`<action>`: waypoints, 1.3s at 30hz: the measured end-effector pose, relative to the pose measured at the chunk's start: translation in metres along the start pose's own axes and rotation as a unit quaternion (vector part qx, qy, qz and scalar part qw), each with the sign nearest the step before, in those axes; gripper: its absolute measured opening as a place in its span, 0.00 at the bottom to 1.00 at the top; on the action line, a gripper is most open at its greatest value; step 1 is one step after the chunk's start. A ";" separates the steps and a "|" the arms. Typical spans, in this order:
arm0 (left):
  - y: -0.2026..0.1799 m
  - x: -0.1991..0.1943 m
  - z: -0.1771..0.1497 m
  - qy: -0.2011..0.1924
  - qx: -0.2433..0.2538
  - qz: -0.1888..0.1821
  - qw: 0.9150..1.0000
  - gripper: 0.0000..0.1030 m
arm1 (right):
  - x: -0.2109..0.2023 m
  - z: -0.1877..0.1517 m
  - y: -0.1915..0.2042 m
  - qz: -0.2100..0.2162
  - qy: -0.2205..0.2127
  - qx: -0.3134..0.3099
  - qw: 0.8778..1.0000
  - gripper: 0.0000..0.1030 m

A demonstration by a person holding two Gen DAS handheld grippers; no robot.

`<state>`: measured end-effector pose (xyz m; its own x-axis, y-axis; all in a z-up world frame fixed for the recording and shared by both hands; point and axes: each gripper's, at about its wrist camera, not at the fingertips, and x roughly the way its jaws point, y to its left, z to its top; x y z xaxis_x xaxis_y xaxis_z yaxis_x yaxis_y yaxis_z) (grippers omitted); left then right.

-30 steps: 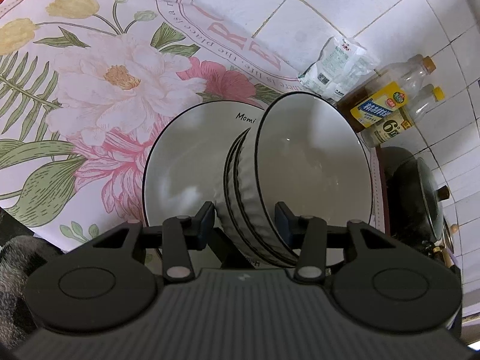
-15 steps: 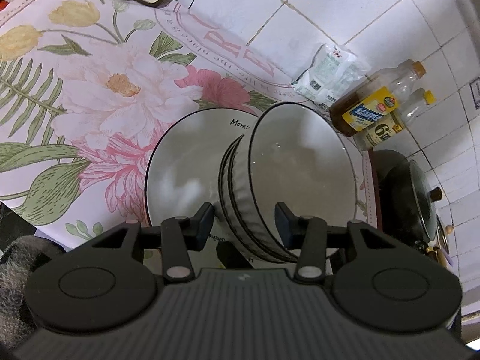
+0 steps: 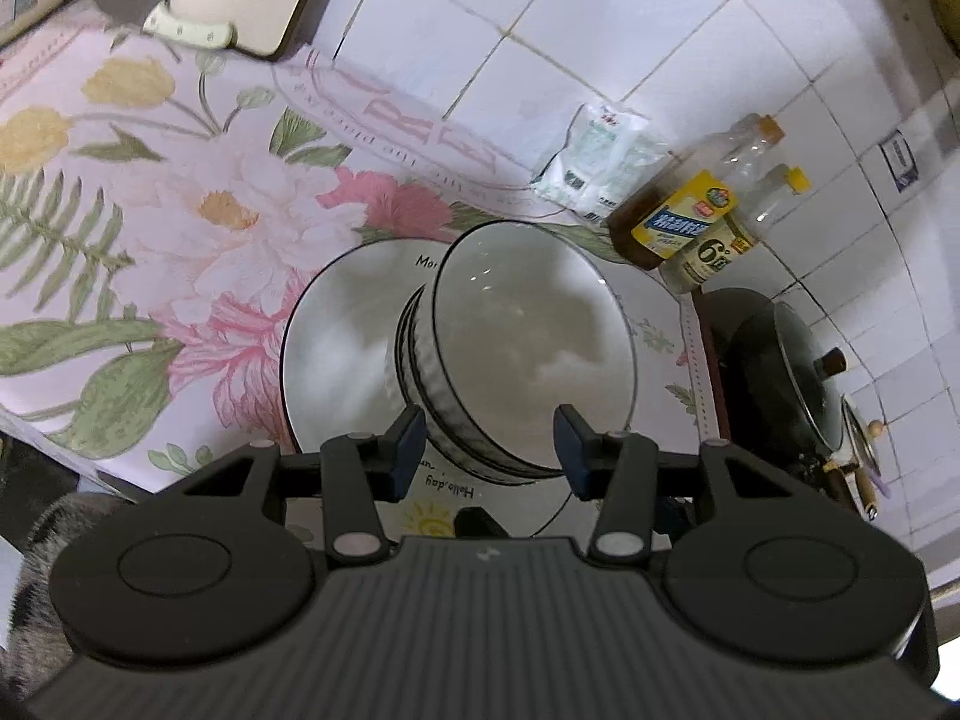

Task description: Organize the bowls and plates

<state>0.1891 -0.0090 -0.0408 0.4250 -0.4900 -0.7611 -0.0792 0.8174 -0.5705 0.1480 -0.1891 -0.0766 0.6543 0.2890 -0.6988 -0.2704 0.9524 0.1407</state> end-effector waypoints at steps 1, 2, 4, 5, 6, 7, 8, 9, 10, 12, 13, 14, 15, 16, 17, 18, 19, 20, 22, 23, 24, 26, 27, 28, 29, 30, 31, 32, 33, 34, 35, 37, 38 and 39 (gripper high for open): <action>-0.003 -0.004 0.000 -0.002 0.005 0.000 1.000 0.45 | -0.005 0.000 0.000 -0.004 -0.002 0.004 1.000 0.96; -0.006 -0.009 0.000 -0.005 0.011 -0.003 1.000 0.45 | -0.010 0.000 0.001 -0.005 -0.005 0.006 1.000 0.96; -0.013 -0.018 0.000 -0.009 0.024 -0.004 1.000 0.45 | -0.019 0.003 0.001 -0.007 -0.011 0.008 1.000 0.96; -0.018 -0.023 -0.001 -0.011 0.034 -0.002 0.999 0.45 | -0.023 0.004 0.001 -0.009 -0.013 0.008 1.000 0.96; -0.022 -0.027 -0.002 -0.013 0.044 0.000 0.999 0.45 | -0.028 0.006 0.001 -0.011 -0.014 0.010 1.000 0.96; -0.026 -0.032 -0.003 -0.015 0.054 0.002 0.998 0.45 | -0.033 0.007 0.001 -0.011 -0.016 0.014 1.000 0.96; -0.030 -0.037 -0.005 -0.015 0.065 0.002 0.998 0.45 | -0.038 0.009 0.001 -0.011 -0.017 0.020 1.000 0.96; -0.033 -0.042 -0.006 -0.015 0.075 0.002 0.997 0.45 | -0.043 0.011 0.002 -0.012 -0.018 0.024 0.999 0.96; -0.036 -0.046 -0.008 -0.016 0.083 0.004 0.996 0.45 | -0.047 0.013 0.003 -0.013 -0.017 0.027 0.999 0.96; -0.042 -0.055 -0.012 -0.019 0.103 0.010 0.994 0.47 | -0.056 0.018 0.006 -0.024 -0.019 0.027 0.999 0.96; -0.044 -0.060 -0.014 -0.022 0.111 0.012 0.994 0.48 | -0.061 0.022 0.007 -0.036 -0.017 0.025 0.999 0.96; -0.046 -0.064 -0.015 -0.024 0.117 0.014 0.993 0.48 | -0.066 0.024 0.010 -0.046 -0.016 0.022 0.999 0.96; -0.046 -0.069 -0.017 -0.025 0.121 0.015 0.992 0.49 | -0.070 0.026 0.011 -0.052 -0.016 0.020 0.998 0.96; -0.047 -0.073 -0.018 -0.027 0.124 0.017 0.992 0.49 | -0.076 0.029 0.013 -0.057 -0.016 0.018 0.998 0.96; -0.047 -0.077 -0.018 -0.029 0.127 0.019 0.991 0.49 | -0.081 0.030 0.014 -0.058 -0.017 0.018 0.998 0.96; -0.048 -0.082 -0.019 -0.033 0.132 0.023 0.990 0.50 | -0.087 0.032 0.015 -0.059 -0.017 0.017 0.998 0.96; -0.049 -0.086 -0.019 -0.037 0.136 0.028 0.990 0.50 | -0.092 0.033 0.017 -0.062 -0.015 0.016 0.998 0.96; -0.050 -0.090 -0.019 -0.041 0.142 0.033 0.988 0.51 | -0.096 0.035 0.018 -0.065 -0.015 0.014 0.998 0.96; -0.053 -0.101 -0.019 -0.049 0.153 0.045 0.986 0.52 | -0.108 0.037 0.024 -0.072 -0.014 0.005 0.997 0.96; -0.053 -0.106 -0.019 -0.053 0.157 0.048 0.985 0.53 | -0.112 0.038 0.026 -0.078 -0.014 0.001 0.997 0.96; -0.054 -0.110 -0.020 -0.057 0.160 0.050 0.984 0.54 | -0.117 0.040 0.029 -0.086 -0.012 -0.004 0.996 0.96; -0.054 -0.119 -0.021 -0.062 0.162 0.050 0.984 0.55 | -0.125 0.043 0.033 -0.104 -0.006 -0.010 0.995 0.96; -0.055 -0.122 -0.022 -0.061 0.163 0.051 0.983 0.56 | -0.130 0.044 0.034 -0.110 -0.004 -0.010 0.994 0.96; -0.055 -0.125 -0.023 -0.059 0.165 0.053 0.983 0.57 | -0.136 0.045 0.035 -0.118 0.000 -0.006 0.993 0.96; -0.056 -0.126 -0.025 -0.059 0.168 0.056 0.982 0.58 | -0.140 0.046 0.035 -0.123 0.002 0.000 0.992 0.96; -0.057 -0.128 -0.026 -0.058 0.173 0.061 0.981 0.59 | -0.144 0.046 0.034 -0.128 0.005 0.008 0.992 0.96; -0.059 -0.129 -0.029 -0.057 0.179 0.068 0.980 0.60 | -0.148 0.047 0.033 -0.132 0.009 0.017 0.991 0.96; -0.060 -0.130 -0.031 -0.057 0.184 0.076 0.978 0.61 | -0.152 0.047 0.033 -0.137 0.010 0.024 0.990 0.96; -0.061 -0.131 -0.033 -0.056 0.188 0.082 0.977 0.62 | -0.155 0.047 0.033 -0.144 0.010 0.029 0.989 0.96; -0.062 -0.131 -0.035 -0.055 0.192 0.087 0.976 0.62 | -0.159 0.047 0.033 -0.155 0.011 0.035 0.987 0.97; -0.063 -0.132 -0.037 -0.054 0.193 0.091 0.976 0.64 | -0.162 0.047 0.034 -0.164 0.012 0.039 0.986 0.97; -0.065 -0.132 -0.040 -0.053 0.194 0.092 0.975 0.67 | -0.167 0.048 0.035 -0.188 0.014 0.045 0.981 0.97; -0.066 -0.133 -0.041 -0.053 0.194 0.093 0.975 0.71 | -0.170 0.049 0.035 -0.198 0.013 0.048 0.979 0.97; -0.067 -0.133 -0.042 -0.053 0.195 0.094 0.975 0.74 | -0.172 0.050 0.036 -0.204 0.012 0.052 0.978 0.97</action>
<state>0.1000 -0.0111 0.0855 0.5287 -0.3030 -0.7929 0.1744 0.9530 -0.2479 0.0609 -0.2000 0.0840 0.6752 -0.1180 -0.7281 0.0830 0.9930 -0.0840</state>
